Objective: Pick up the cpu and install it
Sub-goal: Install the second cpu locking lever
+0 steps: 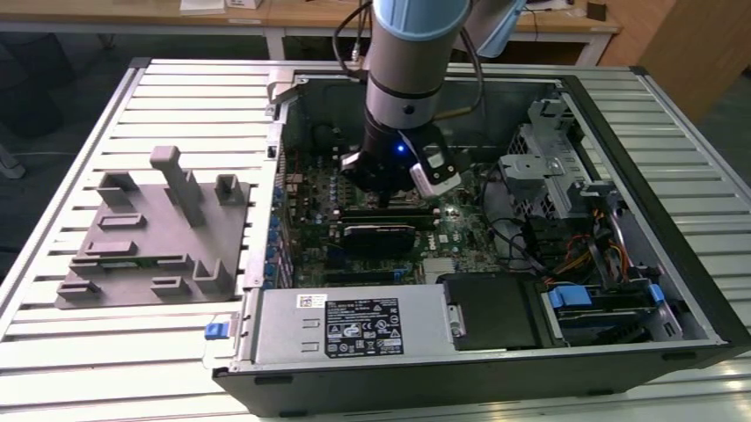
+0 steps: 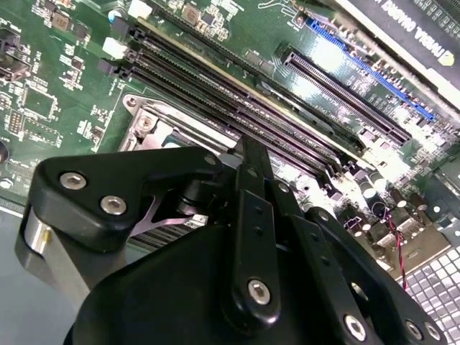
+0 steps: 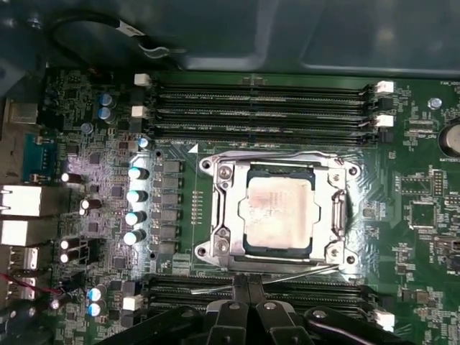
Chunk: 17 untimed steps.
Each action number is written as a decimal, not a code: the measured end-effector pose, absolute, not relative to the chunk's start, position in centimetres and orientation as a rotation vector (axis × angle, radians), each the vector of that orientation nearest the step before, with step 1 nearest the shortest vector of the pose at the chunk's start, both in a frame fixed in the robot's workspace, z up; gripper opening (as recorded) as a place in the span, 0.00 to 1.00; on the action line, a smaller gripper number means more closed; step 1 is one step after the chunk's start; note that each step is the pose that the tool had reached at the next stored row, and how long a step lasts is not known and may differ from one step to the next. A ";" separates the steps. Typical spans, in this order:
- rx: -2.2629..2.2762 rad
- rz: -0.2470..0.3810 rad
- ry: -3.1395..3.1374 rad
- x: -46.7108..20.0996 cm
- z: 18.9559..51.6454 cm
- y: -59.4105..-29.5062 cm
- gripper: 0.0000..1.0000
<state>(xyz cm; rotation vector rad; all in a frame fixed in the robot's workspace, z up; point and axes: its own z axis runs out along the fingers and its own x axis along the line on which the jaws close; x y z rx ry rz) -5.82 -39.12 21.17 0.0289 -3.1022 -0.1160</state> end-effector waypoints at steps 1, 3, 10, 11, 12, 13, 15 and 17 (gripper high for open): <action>0.029 -0.118 -3.102 -5.9 21.1 -39.1 0.11; 0.029 -0.122 -3.102 -5.9 20.8 -39.1 0.11; 0.030 -0.169 -3.100 -6.0 20.3 -39.2 0.11; 0.030 -0.169 -3.100 -6.0 20.2 -39.3 0.11; 0.030 -0.169 -3.100 -6.1 20.2 -39.3 0.11; 0.030 -0.170 -3.100 -6.2 20.2 -39.4 0.11; 0.030 -0.170 -3.100 -6.4 20.2 -39.6 0.11; 0.030 -0.171 -3.100 -6.5 20.1 -39.6 0.11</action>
